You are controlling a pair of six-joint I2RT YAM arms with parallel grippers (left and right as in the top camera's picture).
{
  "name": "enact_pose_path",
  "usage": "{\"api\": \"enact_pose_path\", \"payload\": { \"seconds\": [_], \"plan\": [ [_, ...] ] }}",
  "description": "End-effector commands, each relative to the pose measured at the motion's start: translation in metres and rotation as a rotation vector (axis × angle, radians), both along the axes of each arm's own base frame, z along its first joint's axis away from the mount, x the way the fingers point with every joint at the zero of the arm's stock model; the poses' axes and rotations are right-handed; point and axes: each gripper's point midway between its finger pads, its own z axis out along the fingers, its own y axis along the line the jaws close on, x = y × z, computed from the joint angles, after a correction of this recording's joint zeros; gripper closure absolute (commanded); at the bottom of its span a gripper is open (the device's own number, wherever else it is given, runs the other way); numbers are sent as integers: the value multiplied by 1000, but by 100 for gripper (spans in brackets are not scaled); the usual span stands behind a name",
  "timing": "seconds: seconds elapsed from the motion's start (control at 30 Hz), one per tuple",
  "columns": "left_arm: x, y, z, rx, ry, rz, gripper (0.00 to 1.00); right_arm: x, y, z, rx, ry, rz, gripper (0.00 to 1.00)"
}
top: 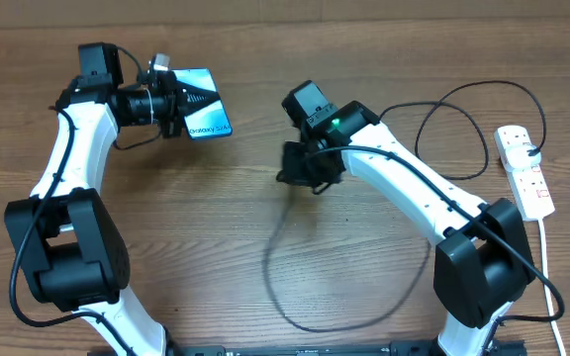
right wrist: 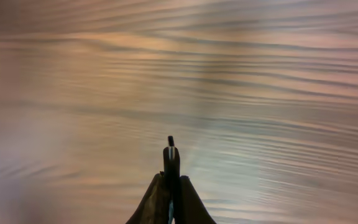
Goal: Plug charger to phone and switch on socket
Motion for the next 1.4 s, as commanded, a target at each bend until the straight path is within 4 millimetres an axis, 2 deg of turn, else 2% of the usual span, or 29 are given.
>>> {"api": "enact_pose_path", "payload": {
  "seconds": [0.0,0.2,0.3,0.5,0.6,0.7,0.83,0.97,1.1,1.23,1.37],
  "plan": [
    [-2,8,-4,108,-58,-10,96,15,-60,-5,-322,-109,-59,96],
    [-11,7,-9,121,-50,-42,96,-1,-84,-38,-420,-12,-75,96],
    [-12,6,-9,122,-51,-45,96,-9,-101,-65,-450,37,-92,96],
    [-11,7,-10,132,-63,-51,96,-15,-111,-85,-424,72,-124,95],
    [-12,8,-11,142,-56,-47,96,-15,-114,-89,-414,77,-135,82],
    [-13,9,-14,151,-40,-45,96,-15,-117,-91,-414,81,-148,61],
    [-14,10,-16,165,-33,-42,96,-19,-114,-96,-368,112,-160,54],
    [-14,10,-17,167,-33,-42,96,-29,-102,-104,-288,161,-157,57],
    [-14,10,-17,167,-31,-42,96,-32,-100,-106,-274,174,-163,80],
    [-16,10,-17,163,-24,-43,96,-38,-104,-106,-293,198,-178,81],
    [-17,10,-17,162,-19,-44,96,-34,-109,-106,-324,177,-205,79]
  ]
}}
